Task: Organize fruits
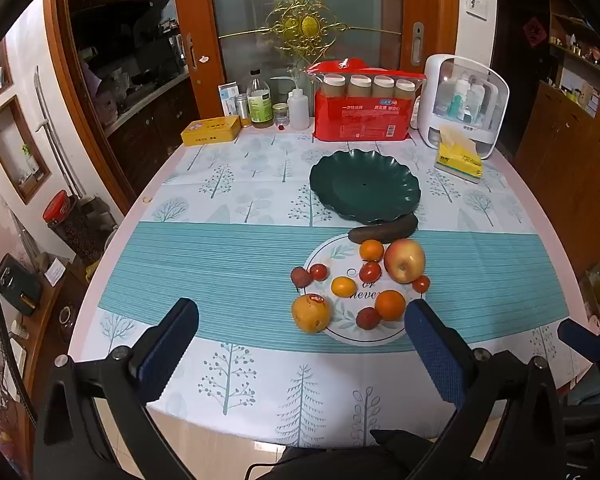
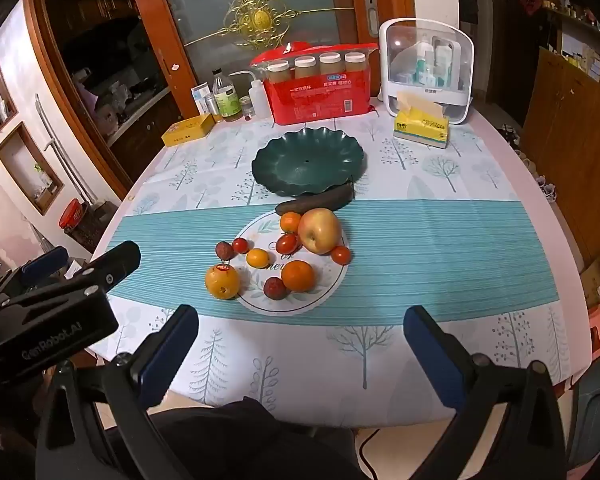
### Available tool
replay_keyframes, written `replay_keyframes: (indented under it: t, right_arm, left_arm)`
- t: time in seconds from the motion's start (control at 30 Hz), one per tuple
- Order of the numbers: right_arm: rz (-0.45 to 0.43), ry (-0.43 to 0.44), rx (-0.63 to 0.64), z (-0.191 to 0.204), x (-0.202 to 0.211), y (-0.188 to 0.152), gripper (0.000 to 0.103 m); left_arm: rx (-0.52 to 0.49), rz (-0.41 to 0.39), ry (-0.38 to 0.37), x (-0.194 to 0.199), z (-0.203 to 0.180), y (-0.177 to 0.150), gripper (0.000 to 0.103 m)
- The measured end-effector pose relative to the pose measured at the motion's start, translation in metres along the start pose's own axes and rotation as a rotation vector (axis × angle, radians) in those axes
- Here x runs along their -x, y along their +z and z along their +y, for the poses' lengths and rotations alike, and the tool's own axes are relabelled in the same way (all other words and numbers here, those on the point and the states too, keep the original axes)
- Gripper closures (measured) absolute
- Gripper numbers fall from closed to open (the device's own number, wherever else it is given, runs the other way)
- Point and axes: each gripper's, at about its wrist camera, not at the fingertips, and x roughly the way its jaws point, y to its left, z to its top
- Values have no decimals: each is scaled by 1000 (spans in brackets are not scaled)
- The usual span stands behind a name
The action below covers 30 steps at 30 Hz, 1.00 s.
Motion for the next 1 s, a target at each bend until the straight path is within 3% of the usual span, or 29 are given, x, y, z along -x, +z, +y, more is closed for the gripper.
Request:
replay_keyframes:
  t: [1.0]
  right_arm:
    - [27, 18, 4, 4, -21, 5, 0]
  left_arm:
    - [14, 43, 1, -17, 6, 2, 1]
